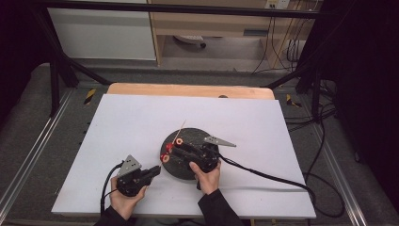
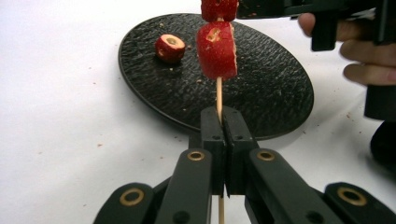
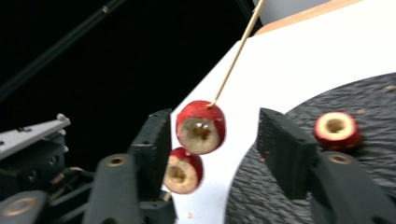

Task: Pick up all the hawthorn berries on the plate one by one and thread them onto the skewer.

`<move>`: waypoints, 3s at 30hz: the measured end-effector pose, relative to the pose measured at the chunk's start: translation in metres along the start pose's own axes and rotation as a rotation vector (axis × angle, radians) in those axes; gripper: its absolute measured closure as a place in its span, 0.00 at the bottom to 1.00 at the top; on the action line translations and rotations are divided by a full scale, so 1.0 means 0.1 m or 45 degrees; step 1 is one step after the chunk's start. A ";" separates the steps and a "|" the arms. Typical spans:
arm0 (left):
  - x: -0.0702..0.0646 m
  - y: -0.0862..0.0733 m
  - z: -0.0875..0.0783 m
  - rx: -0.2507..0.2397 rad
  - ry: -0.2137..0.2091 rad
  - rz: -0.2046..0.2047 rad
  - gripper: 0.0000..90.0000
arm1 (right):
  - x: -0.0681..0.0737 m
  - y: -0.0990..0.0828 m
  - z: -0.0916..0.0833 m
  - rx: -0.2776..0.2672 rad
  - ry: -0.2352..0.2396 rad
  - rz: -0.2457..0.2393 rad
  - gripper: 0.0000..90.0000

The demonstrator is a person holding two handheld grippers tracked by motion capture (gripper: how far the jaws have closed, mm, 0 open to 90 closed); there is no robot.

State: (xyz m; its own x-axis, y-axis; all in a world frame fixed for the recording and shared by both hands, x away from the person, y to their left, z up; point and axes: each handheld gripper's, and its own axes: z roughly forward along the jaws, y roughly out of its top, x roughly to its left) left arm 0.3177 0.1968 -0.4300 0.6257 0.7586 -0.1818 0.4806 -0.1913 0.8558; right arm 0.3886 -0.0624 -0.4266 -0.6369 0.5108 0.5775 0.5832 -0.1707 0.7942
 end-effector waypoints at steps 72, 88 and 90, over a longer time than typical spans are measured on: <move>0.31 -0.02 -0.17 0.084 0.099 0.066 0.99 | -0.46 0.65 0.93 0.900 -0.401 -0.203 0.66; 0.30 -0.02 -0.17 0.079 0.096 0.067 0.99 | -0.47 0.66 0.93 0.913 -0.382 -0.148 0.68; 0.30 -0.02 -0.17 0.078 0.095 0.068 0.99 | -0.45 0.67 0.92 0.906 -0.379 -0.153 0.68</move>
State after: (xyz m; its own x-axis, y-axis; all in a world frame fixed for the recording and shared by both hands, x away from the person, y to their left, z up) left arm 0.3249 0.2308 -0.4290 0.6048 0.7903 -0.0984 0.4860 -0.2684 0.8317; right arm 0.5027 -0.0195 -0.4167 -0.6127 0.7132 0.3405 0.7661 0.4301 0.4776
